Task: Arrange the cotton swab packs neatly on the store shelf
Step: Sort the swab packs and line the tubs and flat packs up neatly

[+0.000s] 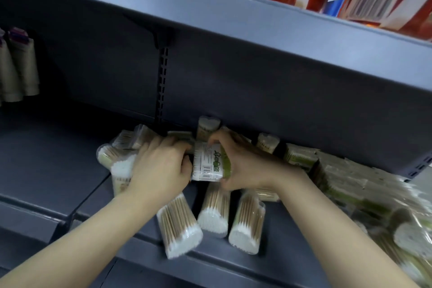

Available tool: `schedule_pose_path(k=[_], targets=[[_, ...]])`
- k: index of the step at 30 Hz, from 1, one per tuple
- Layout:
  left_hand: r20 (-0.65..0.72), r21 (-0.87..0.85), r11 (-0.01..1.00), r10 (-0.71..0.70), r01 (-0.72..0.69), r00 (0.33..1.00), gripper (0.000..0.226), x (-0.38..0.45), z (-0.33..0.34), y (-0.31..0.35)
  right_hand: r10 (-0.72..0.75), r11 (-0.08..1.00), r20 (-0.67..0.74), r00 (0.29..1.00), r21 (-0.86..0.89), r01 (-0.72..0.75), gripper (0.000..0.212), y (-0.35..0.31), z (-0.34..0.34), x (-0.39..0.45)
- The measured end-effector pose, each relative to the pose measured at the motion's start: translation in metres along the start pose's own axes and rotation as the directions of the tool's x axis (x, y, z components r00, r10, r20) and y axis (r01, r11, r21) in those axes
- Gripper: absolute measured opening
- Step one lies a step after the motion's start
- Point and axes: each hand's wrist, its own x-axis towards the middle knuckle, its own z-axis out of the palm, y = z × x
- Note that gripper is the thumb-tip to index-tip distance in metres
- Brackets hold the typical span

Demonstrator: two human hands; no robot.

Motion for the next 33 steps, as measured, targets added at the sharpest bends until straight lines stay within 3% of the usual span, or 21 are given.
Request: schedule_pose_path(k=[3,6,10,14,19,28,33], targets=[[0.039,-0.042,0.998,0.048,-0.046,0.998,0.031,-0.003,0.006,0.015,0.025,1.000,-0.033,0.999,0.002,-0.025,0.074,0.013,0.003,-0.015],[0.074,-0.101,0.992,0.086,-0.078,0.994,0.041,-0.004,0.012,0.030,0.046,0.999,-0.055,0.997,0.026,-0.045,0.075,0.025,0.003,-0.033],[0.017,-0.159,0.982,0.102,-0.098,0.995,0.037,-0.005,0.018,0.050,0.089,0.996,-0.069,0.994,0.031,-0.088,0.074,0.041,0.001,-0.057],[0.021,-0.247,0.957,0.161,-0.151,0.987,0.057,-0.003,0.024,0.071,0.154,0.986,-0.068,0.986,0.072,-0.149,0.075,0.055,0.001,-0.080],[0.063,-0.262,0.952,0.183,-0.160,0.981,0.031,-0.003,0.035,0.096,0.200,0.976,-0.092,0.975,0.112,-0.189,0.078,0.071,0.001,-0.109],[0.167,-0.353,0.913,0.279,-0.207,0.946,0.055,-0.005,0.050,0.136,0.258,0.965,-0.101,0.961,-0.020,-0.262,0.100,0.096,0.004,-0.146],[0.198,-0.426,0.876,0.334,-0.225,0.922,0.041,-0.005,0.060,0.156,0.287,0.957,-0.089,0.954,-0.021,-0.290,0.093,0.097,0.000,-0.159]])
